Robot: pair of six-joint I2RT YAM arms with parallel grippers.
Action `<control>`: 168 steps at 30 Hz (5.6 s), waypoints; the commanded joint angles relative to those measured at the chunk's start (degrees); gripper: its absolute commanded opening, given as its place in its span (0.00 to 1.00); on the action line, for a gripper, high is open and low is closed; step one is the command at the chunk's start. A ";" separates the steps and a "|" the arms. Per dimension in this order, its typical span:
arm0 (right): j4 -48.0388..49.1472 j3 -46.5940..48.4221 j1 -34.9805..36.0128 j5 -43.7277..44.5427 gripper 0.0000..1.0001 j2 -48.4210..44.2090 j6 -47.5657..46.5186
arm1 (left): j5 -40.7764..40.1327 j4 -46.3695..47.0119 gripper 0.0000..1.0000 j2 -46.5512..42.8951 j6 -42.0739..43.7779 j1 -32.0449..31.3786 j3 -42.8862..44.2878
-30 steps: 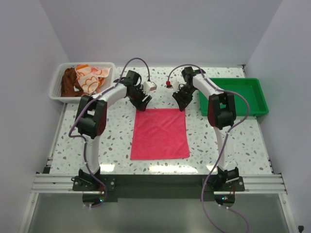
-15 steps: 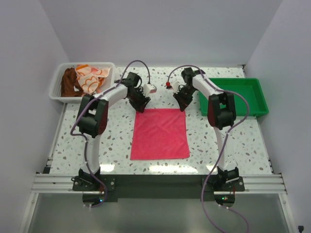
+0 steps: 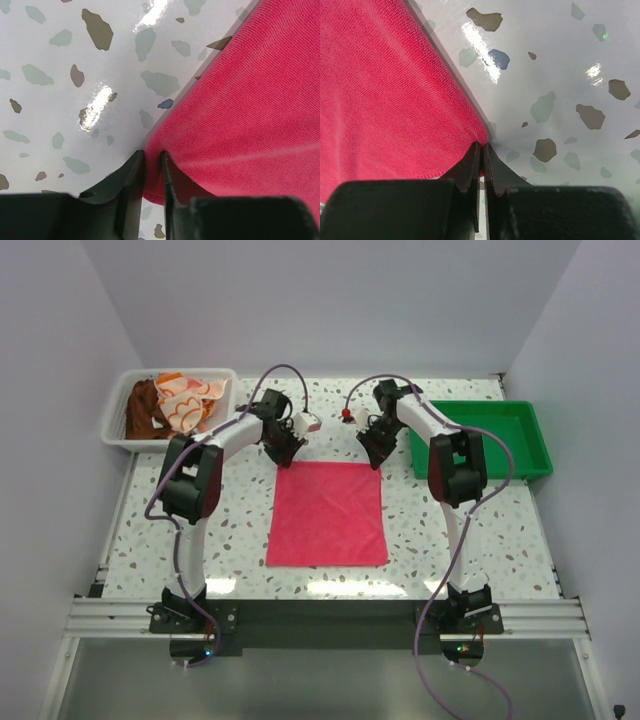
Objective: Fold and stack the towels
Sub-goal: Fold the towel, then smooth out wrinkles on the folded towel
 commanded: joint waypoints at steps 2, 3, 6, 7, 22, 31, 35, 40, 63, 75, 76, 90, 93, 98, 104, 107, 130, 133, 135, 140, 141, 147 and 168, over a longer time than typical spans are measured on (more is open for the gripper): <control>0.86 -2.33 0.47 2.04 0.00 -0.26 0.87 | -2.24 -5.34 0.11 4.00 0.66 0.47 -3.30; 1.39 -2.51 0.56 1.69 0.00 -0.70 1.22 | -2.15 -5.35 0.03 4.00 0.92 0.47 -3.30; 4.03 -4.00 0.47 1.24 0.00 -2.98 2.45 | -1.45 -5.00 0.00 3.30 1.27 0.47 -2.95; 4.64 -4.35 0.56 1.24 0.00 -3.42 2.71 | -1.18 -4.91 0.00 3.04 1.27 0.47 -2.52; 13.17 -5.24 0.47 8.36 0.00 -10.10 6.14 | -9.44 8.88 0.00 -4.08 1.18 1.53 0.65; 13.96 -7.16 1.70 8.63 0.00 -15.73 9.13 | -10.41 13.55 0.00 -13.39 -0.75 1.44 -5.92; 15.28 -12.25 3.46 8.45 0.00 -20.47 11.50 | -12.60 12.93 0.00 -17.96 -6.17 0.83 -10.68; 15.98 -21.39 6.01 9.59 0.00 -27.93 14.84 | -18.66 13.63 0.00 -25.34 -12.61 -2.42 -21.02; 25.83 -47.60 8.29 18.03 0.00 -49.04 33.65 | -24.92 15.04 0.00 -44.95 -24.83 -9.11 -41.80; 26.01 -53.04 8.29 11.62 0.00 -49.13 36.47 | -22.54 13.73 0.00 -45.74 -27.11 -9.46 -44.08; 26.00 -53.31 8.29 11.53 0.00 -49.13 36.38 | -22.37 13.47 0.00 -45.83 -27.99 -9.55 -44.00; 23.72 -53.84 8.38 10.65 0.00 -51.07 39.72 | -25.00 2.65 0.02 -41.97 -31.42 -9.55 -37.23; 23.72 -54.36 8.38 10.21 0.00 -50.28 39.98 | -23.86 2.56 0.04 -40.48 -31.86 -9.63 -37.75; 22.93 -54.63 8.56 9.59 0.00 -47.99 40.42 | -23.16 2.04 0.05 -37.05 -32.65 -9.81 -38.28; 22.14 -54.98 8.82 9.86 0.00 -46.14 40.77 | -22.54 2.12 0.04 -34.76 -33.71 -10.42 -38.63; 21.96 -55.24 8.91 10.21 0.00 -45.88 40.95 | -22.28 2.39 0.06 -35.11 -33.80 -10.60 -38.90; 21.25 -56.56 9.52 11.00 0.00 -49.05 42.44 | -19.73 -0.25 0.09 -38.81 -35.73 -10.60 -38.81; 22.40 -56.91 9.44 11.79 0.00 -47.55 42.70 | -19.29 1.07 0.12 -37.49 -35.99 -10.78 -39.43; 22.66 -56.91 9.61 11.00 0.02 -46.76 42.79 | -18.67 1.42 0.13 -37.05 -36.17 -10.69 -39.60; 21.96 -57.44 10.58 9.42 0.19 -47.81 44.20 | -17.27 0.63 0.25 -38.62 -37.84 -11.04 -39.25; 21.79 -57.62 10.84 8.55 0.21 -48.68 44.55 | -16.92 0.20 0.28 -39.76 -38.19 -11.04 -39.25; 20.82 -61.04 13.39 4.59 0.39 -53.34 48.15 | -16.21 -1.04 0.57 -47.23 -46.61 -11.39 -40.22; 38.92 -65.70 16.29 13.80 0.48 -61.61 64.40 | -22.08 3.89 0.60 -51.28 -64.54 -16.05 -41.88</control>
